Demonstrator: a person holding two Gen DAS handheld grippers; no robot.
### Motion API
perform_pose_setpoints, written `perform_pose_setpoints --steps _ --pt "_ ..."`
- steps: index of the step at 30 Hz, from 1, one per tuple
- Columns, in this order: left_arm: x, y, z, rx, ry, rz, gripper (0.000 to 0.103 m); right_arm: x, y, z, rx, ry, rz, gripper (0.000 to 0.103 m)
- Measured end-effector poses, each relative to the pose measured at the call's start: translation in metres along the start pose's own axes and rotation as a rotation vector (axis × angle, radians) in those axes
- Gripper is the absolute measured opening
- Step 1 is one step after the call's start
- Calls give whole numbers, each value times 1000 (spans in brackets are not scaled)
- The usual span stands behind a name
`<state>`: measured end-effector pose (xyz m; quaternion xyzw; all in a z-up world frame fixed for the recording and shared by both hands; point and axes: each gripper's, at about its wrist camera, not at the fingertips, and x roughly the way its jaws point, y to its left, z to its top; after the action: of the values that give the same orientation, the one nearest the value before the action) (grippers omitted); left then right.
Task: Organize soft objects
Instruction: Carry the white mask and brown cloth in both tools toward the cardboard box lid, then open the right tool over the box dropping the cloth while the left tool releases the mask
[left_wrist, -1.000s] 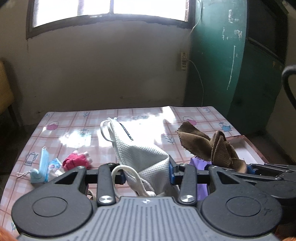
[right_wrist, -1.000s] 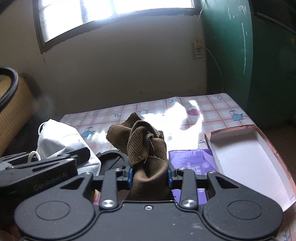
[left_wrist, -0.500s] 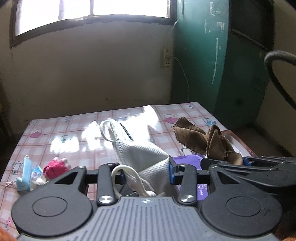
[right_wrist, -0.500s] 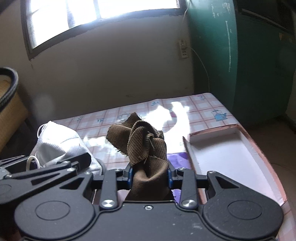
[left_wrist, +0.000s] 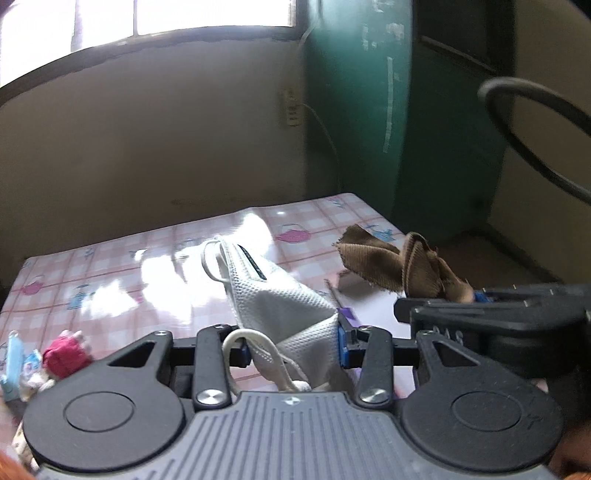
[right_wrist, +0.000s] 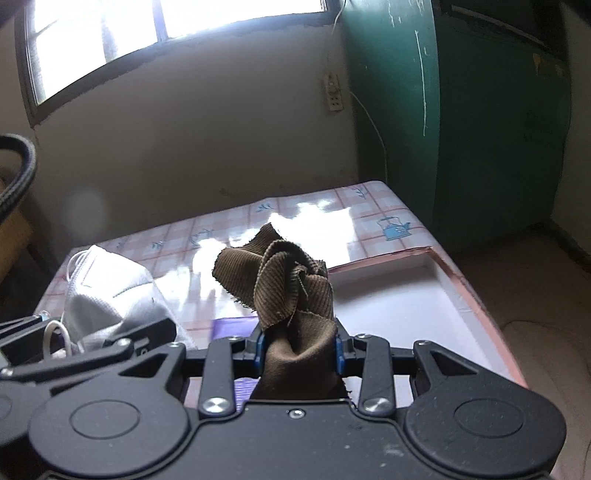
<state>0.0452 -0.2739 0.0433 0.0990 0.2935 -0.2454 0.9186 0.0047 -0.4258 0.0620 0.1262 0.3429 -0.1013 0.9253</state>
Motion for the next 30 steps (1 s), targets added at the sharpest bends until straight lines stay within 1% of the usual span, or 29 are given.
perform_pose_setpoints --steps 6,11,15,17,19,20,22,23,24,25,27,30 --pt "18 -27 3 42 11 -69 42 18 -52 18 11 42 -50 41" --pt "35 -46 5 65 17 -123 42 39 -85 21 17 96 -76 41" --pt "49 -60 8 73 8 -172 43 56 -99 20 6 129 -76 43" --pt "53 -66 7 67 -10 -200 46 61 -101 23 11 131 -85 45" --pt "57 -69 6 60 -22 -217 53 67 -103 25 7 124 -97 46" --pt "60 -70 7 57 -26 -205 56 68 -104 26 4 116 -106 48" --pt "64 -68 8 47 -37 -190 69 66 -106 25 15 106 -126 58" --pt "64 -65 8 34 -41 -192 73 65 -109 26 27 101 -129 68" --pt "63 -62 9 19 -45 -195 79 64 -112 26 35 93 -125 74" --pt "63 -59 9 5 -46 -196 85 61 -113 27 41 84 -116 76" --pt "62 -55 12 -18 -46 -191 88 54 -113 27 51 67 -108 78" --pt "53 -52 14 -12 -56 -155 90 38 -108 26 40 44 -135 79"
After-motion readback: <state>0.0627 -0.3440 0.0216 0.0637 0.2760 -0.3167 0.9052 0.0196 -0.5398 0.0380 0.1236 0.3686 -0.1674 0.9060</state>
